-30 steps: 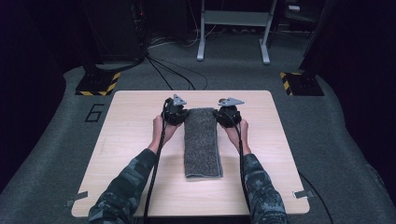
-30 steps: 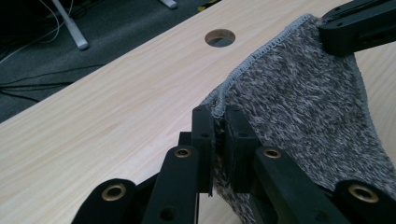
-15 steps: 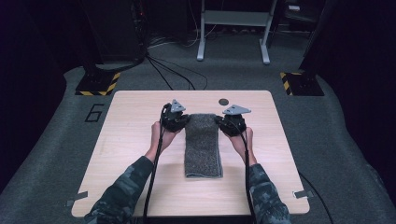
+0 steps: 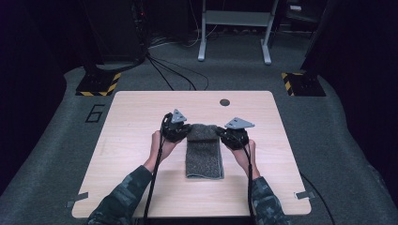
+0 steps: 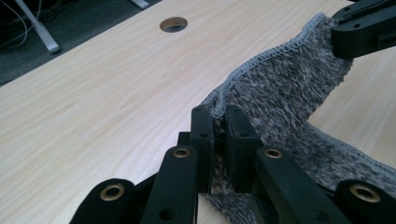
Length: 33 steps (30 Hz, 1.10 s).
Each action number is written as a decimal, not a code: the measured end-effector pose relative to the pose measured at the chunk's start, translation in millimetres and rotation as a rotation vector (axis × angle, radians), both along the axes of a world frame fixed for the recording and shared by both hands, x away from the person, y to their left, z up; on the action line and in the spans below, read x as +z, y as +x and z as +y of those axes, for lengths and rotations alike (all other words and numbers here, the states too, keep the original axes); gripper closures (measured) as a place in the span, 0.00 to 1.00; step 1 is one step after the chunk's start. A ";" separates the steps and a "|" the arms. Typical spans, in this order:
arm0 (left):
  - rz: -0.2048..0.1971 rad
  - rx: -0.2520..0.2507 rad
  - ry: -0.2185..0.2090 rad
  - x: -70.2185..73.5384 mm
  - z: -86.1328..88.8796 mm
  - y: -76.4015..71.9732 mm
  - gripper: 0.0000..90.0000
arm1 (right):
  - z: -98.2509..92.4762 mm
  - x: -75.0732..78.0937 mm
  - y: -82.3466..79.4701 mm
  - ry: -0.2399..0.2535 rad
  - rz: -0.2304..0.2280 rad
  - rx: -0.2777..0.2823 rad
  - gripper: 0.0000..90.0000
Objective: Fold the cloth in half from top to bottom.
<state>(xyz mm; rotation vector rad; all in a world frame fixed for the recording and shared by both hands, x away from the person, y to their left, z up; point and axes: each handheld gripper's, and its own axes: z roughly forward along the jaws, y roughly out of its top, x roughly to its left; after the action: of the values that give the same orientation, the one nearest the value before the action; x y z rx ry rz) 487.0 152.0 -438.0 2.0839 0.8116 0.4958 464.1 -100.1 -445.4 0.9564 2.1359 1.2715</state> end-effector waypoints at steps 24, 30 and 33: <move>0.040 -0.038 0.012 -26.7 4.7 -30.3 0.91 | -1.9 -29.3 -37.4 -0.036 0.028 0.012 0.93; 0.058 -0.047 0.012 -36.5 4.8 -35.5 0.91 | -3.5 -36.6 -44.4 -0.050 0.030 0.020 0.93; 0.074 -0.052 0.008 -40.2 5.6 -38.1 0.91 | -4.7 -41.0 -47.9 -0.051 0.042 0.021 0.93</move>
<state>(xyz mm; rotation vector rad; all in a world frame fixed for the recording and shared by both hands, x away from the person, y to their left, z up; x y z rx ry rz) 448.8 157.6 -478.1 2.1363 0.7973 0.3963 416.2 -104.8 -486.5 0.9492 2.2054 1.2110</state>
